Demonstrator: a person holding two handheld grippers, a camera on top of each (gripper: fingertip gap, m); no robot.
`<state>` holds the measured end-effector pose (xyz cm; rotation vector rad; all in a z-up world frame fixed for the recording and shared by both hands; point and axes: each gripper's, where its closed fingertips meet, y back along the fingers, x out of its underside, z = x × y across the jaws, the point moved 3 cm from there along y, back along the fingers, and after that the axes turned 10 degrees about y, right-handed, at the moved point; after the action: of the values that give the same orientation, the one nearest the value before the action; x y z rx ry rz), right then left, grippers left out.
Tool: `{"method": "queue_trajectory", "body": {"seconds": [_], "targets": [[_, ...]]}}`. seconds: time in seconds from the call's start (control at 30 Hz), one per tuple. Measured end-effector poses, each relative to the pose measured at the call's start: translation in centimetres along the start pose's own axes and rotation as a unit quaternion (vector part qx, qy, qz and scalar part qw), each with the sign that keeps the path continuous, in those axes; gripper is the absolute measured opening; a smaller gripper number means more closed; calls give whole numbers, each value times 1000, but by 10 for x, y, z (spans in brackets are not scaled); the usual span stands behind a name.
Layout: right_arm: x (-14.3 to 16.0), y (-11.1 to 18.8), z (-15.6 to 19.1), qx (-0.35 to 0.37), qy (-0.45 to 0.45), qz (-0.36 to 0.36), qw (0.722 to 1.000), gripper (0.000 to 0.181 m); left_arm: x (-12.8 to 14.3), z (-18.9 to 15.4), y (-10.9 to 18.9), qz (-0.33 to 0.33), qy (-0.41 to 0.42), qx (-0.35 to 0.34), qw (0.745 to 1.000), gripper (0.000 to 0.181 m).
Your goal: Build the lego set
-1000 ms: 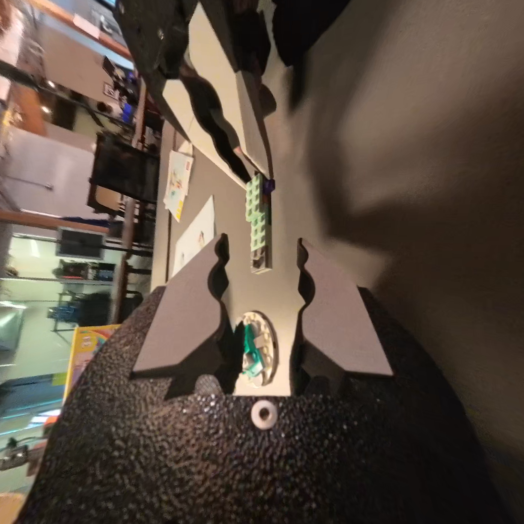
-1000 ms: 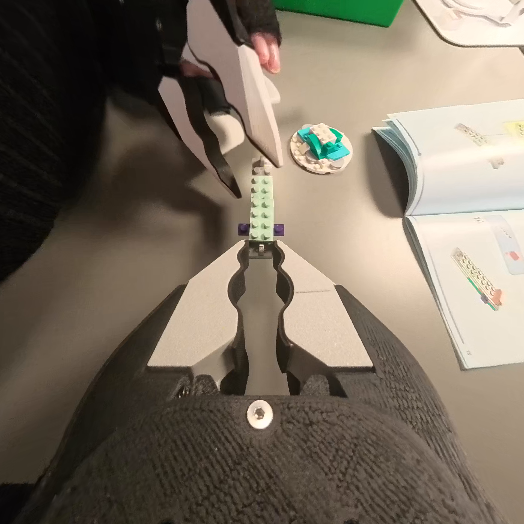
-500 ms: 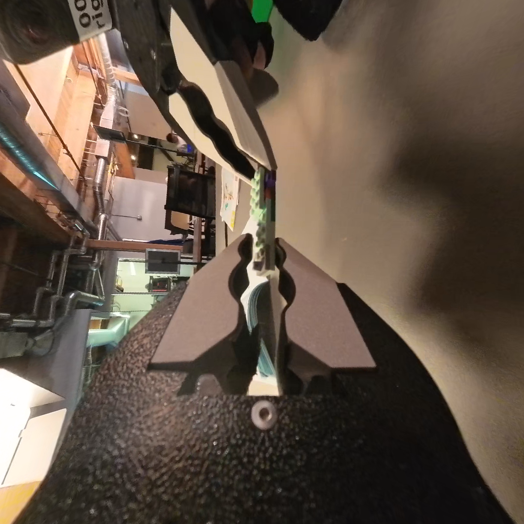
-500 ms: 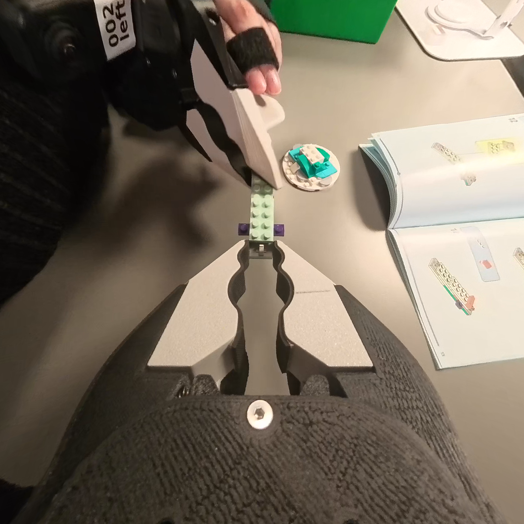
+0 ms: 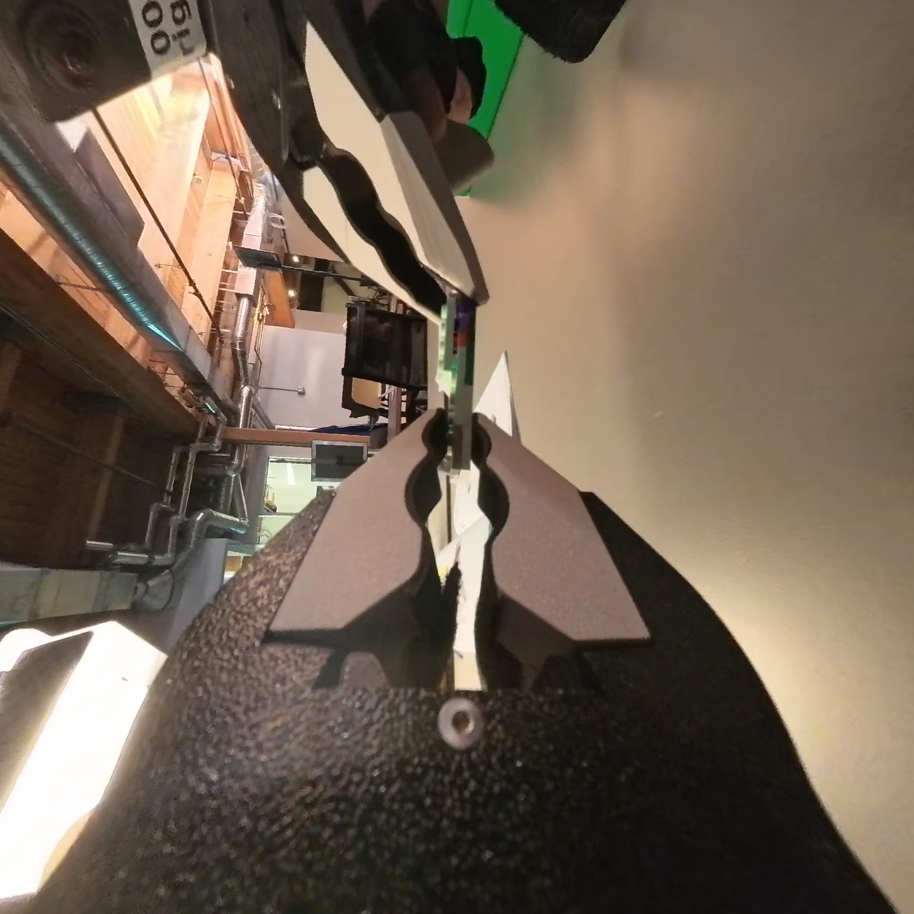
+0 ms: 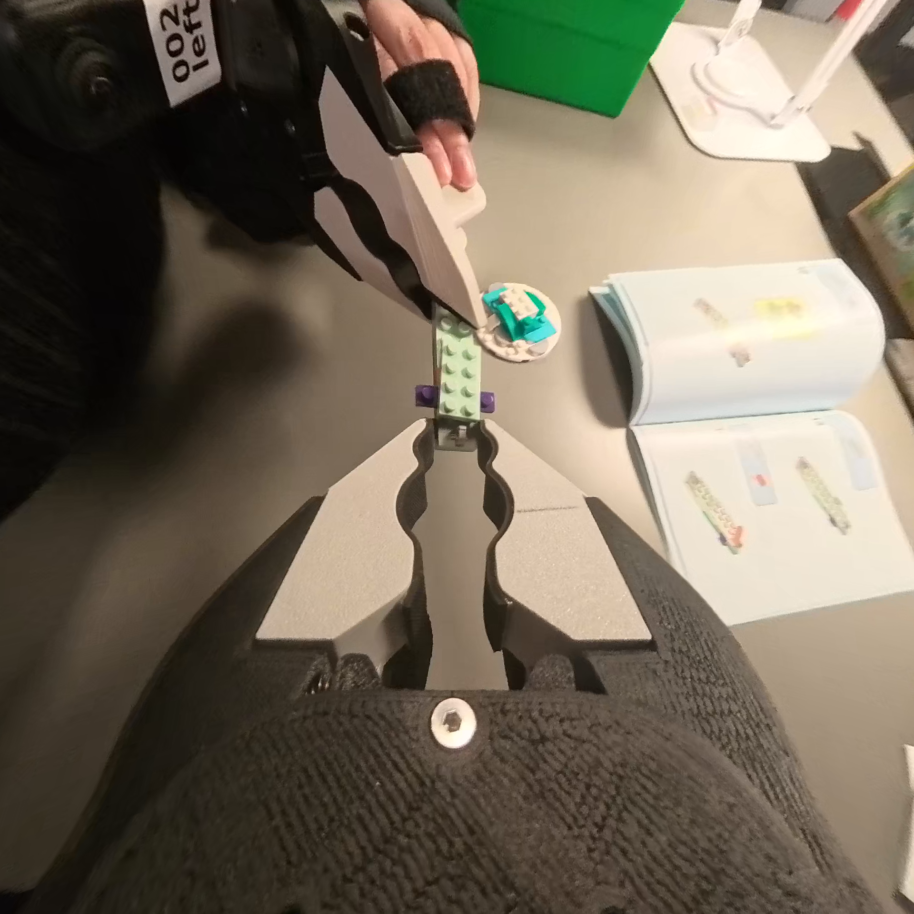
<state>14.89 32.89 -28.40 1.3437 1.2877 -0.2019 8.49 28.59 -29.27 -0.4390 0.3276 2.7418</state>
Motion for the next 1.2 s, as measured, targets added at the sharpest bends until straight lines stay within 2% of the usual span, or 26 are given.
{"method": "queue_trajectory", "body": {"seconds": [0.1,0.27,0.33,0.4,0.47,0.57,0.67,0.9,1.1,1.2], "targets": [[-4,1,-3,26,17,2,1000,19,1,4,2,6,7,-13,1000,6],[-3,6,-11,113,66,19,991,66,12,17,5,27,36,-37,998,6],[-12,9,-17,196,142,11,970,71,17,23,5,37,54,-39,997,6],[-23,10,-19,273,237,23,932,74,19,28,5,43,72,-33,996,6],[-30,5,-18,315,313,51,894,72,17,33,4,41,89,-25,995,6],[-38,-5,-17,328,362,62,870,65,13,39,5,32,100,-18,994,6],[-43,-11,-22,327,385,71,860,55,9,41,5,29,89,-18,995,6],[-51,-11,-26,345,440,85,825,16,2,47,11,19,64,-25,997,6],[-60,-4,-20,361,482,74,795,13,-5,54,18,-6,65,-22,998,6],[-61,-2,-16,358,496,65,789,13,-8,54,19,-13,66,-15,998,6]]}}
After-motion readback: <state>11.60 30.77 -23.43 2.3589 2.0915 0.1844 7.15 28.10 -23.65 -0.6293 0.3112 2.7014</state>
